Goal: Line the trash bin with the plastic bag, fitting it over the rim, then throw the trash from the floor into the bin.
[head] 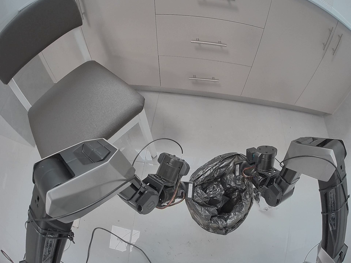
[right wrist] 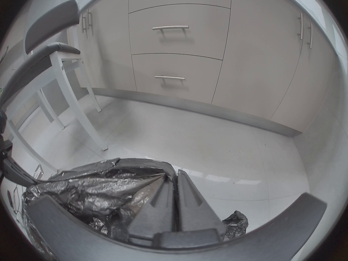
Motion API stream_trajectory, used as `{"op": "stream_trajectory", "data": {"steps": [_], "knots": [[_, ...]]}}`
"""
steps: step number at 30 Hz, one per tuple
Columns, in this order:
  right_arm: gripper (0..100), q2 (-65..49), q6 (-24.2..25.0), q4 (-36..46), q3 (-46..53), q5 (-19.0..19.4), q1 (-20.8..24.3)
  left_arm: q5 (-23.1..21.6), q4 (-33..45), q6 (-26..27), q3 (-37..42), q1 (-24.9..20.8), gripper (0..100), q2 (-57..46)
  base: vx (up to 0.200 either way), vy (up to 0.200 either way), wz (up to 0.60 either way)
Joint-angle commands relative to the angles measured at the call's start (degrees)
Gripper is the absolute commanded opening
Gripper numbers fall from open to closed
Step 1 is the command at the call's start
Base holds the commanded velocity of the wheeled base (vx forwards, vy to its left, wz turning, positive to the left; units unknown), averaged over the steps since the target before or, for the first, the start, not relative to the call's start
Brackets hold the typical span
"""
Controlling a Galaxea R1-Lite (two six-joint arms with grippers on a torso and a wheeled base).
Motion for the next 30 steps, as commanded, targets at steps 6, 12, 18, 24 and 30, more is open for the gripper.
{"op": "stream_trajectory", "data": {"steps": [6, 12, 18, 24, 30], "knots": [[0, 1.0, 0.0, 2.5, -4.1, 0.1, 0.2, 0.0, 0.0, -0.1, -0.2, -0.1, 100, 0.1, 0.0, 0.0, 0.0], [100, 1.4, 0.0, 2.6, -4.7, 0.1, 0.5, 0.0, 0.0, -0.1, -0.2, -0.1, 100, 0.1, 0.0, 0.0, 0.0], [100, 1.2, 0.2, 2.2, -4.3, 0.1, 0.6, -0.1, 0.1, -0.1, 0.0, -0.1, 100, 0.3, 0.0, 0.0, 0.0], [100, 1.3, 0.2, 2.6, -4.6, 0.1, 1.3, -0.1, 0.0, -0.2, 0.0, -0.1, 100, 0.4, 0.0, 0.0, 0.0], [100, 2.9, 0.1, 2.6, -5.6, 0.0, 1.3, 0.0, -0.1, -0.7, 0.0, 0.0, 100, 1.3, 0.0, 0.0, 0.0]]}}
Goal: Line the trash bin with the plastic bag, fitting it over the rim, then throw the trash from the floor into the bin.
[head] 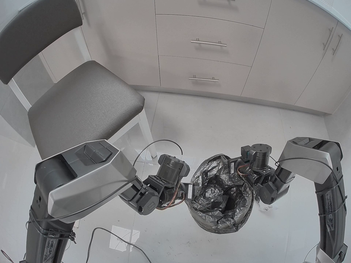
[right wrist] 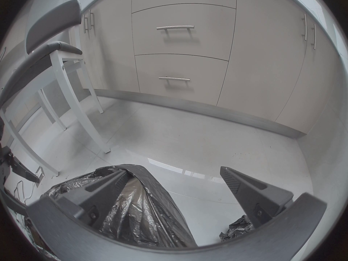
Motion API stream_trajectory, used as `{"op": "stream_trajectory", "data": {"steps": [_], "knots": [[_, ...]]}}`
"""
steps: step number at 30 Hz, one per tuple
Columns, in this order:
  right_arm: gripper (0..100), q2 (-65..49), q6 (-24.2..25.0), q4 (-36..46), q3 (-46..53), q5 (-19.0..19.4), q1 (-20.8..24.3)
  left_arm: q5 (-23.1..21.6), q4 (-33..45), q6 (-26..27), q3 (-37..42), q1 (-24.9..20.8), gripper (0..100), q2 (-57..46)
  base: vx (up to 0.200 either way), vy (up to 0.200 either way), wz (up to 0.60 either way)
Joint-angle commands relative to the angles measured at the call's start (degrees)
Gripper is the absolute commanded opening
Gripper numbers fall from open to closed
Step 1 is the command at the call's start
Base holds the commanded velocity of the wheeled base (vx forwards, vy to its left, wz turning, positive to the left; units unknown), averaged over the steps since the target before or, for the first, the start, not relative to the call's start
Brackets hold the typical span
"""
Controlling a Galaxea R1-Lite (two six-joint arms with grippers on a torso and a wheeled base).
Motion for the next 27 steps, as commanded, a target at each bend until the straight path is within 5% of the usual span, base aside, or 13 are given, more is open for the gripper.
{"op": "stream_trajectory", "data": {"steps": [1, 27], "knots": [[100, 1.3, -0.1, -0.1, -0.5, -0.1, 0.1, 0.1, -0.1, -0.1, 0.1, 0.1, 100, 0.7, 0.0, 0.0, 0.0], [100, 2.6, 1.4, 0.0, 0.9, 0.2, -4.4, -0.7, -6.6, -5.8, 4.2, -0.2, 100, 2.3, 0.0, 0.0, 0.0]]}}
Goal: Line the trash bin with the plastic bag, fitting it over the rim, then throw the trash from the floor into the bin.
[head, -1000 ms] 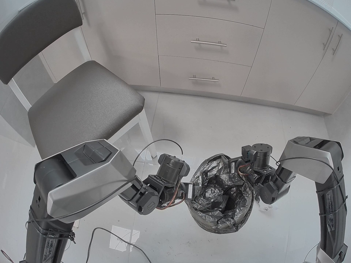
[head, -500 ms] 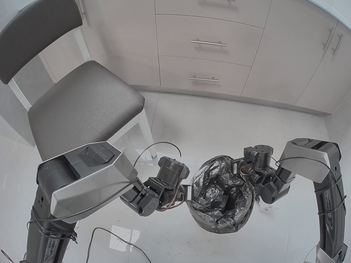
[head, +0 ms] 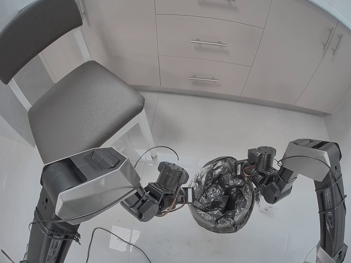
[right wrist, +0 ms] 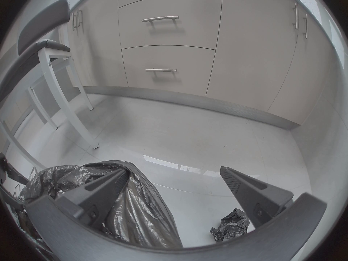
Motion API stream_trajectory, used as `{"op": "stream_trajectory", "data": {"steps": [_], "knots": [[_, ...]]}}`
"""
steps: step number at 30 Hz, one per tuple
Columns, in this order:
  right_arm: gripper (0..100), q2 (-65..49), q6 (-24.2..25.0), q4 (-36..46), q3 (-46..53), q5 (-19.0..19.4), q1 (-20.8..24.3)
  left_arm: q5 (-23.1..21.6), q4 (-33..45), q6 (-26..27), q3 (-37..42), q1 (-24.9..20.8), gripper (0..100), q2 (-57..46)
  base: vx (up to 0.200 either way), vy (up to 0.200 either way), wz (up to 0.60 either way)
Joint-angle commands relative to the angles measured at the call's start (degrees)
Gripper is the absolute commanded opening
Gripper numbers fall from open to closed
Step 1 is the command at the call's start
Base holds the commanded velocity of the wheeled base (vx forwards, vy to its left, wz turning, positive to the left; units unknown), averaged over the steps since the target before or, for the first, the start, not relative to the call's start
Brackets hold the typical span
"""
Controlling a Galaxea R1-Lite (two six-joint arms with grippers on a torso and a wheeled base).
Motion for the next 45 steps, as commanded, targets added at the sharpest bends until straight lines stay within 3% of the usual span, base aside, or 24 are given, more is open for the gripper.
{"op": "stream_trajectory", "data": {"steps": [1, 22, 30, 37, 40, 45], "knots": [[100, 0.7, 0.0, 0.3, 0.6, 0.0, -1.3, 0.0, -0.4, 0.1, 1.4, 0.1, 100, 0.1, 0.0, 0.0, 0.0], [100, 3.9, 0.1, 2.4, -0.8, 0.2, -5.1, -1.6, -0.4, 0.6, 1.5, 0.3, 100, 0.2, 0.0, 0.0, 0.0], [100, -2.5, 0.0, 2.9, 0.2, 0.3, -4.5, -1.6, -0.6, 0.3, 1.6, 0.4, 100, 0.1, 0.0, 0.0, 0.0], [100, -12.5, -0.2, 2.3, 10.6, 1.7, -0.5, -1.4, -7.8, 0.4, 4.9, 0.3, 100, 0.2, 0.0, 0.0, 0.0], [100, -18.0, -0.3, 2.6, 17.9, 5.8, 1.7, -1.4, -9.0, 0.4, 6.1, 0.3, 100, -0.3, 0.0, 0.0, 0.0], [100, -15.6, 0.1, 1.4, 20.2, 6.9, 1.1, -1.3, -9.0, 0.4, 6.4, 0.0, 100, -0.3, 0.0, 0.0, 0.0]]}}
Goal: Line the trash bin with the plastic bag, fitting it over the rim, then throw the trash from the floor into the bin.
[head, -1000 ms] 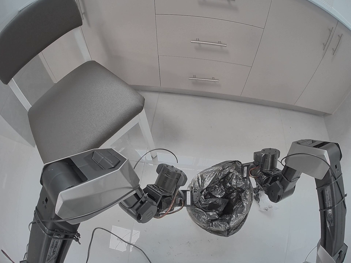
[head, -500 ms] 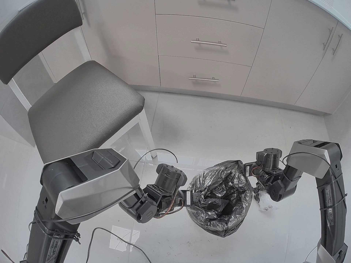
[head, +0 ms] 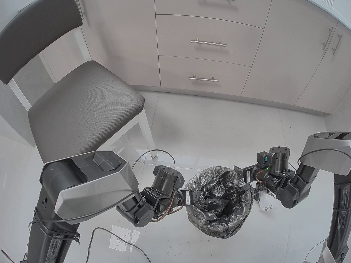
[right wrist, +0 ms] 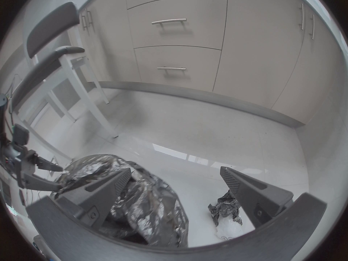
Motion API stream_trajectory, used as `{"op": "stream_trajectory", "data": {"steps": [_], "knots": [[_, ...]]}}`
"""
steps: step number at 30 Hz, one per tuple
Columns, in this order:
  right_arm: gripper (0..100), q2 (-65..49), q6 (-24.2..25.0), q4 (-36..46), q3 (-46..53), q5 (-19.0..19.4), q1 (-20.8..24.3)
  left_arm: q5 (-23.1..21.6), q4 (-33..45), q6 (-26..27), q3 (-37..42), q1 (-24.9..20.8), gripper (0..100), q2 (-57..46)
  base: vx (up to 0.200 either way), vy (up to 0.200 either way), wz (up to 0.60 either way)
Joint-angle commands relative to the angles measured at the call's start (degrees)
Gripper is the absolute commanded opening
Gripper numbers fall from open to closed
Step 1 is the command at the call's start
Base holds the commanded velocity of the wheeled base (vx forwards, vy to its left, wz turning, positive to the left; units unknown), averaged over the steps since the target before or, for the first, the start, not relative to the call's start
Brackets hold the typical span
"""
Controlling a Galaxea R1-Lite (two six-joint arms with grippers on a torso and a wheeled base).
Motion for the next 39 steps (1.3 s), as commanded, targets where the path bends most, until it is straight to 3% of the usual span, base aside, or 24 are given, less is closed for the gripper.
{"op": "stream_trajectory", "data": {"steps": [1, 6, 11, 15, 20, 27, 39], "knots": [[100, -2.4, 0.5, -1.2, 4.0, 1.4, 0.8, 0.2, -0.7, 0.0, 1.2, -0.2, 100, -0.1, 0.0, 0.0, 0.0], [100, -1.3, 3.7, -9.4, 10.8, 1.6, 1.3, 0.3, -0.7, 0.0, 1.7, -0.4, 100, -0.6, 0.0, 0.0, 0.0], [100, 0.0, 14.5, -18.0, 20.5, 4.8, 5.9, 4.0, -0.6, -0.2, 3.6, -3.8, 100, -3.0, 0.0, 0.0, 0.0], [100, 2.2, 22.4, -18.0, 21.4, 7.0, 6.8, 8.3, -0.1, 0.1, 3.9, -6.8, 100, -2.5, 0.0, 0.0, 0.0], [100, 3.0, 23.1, -18.0, 20.2, 7.4, 6.1, 8.9, 0.0, 1.8, 3.2, -7.5, 100, -0.5, 0.0, 0.0, 0.0], [100, 2.6, 22.7, -18.0, 20.1, 7.0, 5.6, 14.1, 0.5, 6.6, -0.2, -7.2, 100, 4.2, 0.0, 0.0, 0.0], [100, 1.8, 21.4, -18.0, 19.0, 6.6, 1.6, 17.0, 14.5, 3.0, -10.4, -7.2, 100, 5.2, 0.0, 0.0, 0.0]]}}
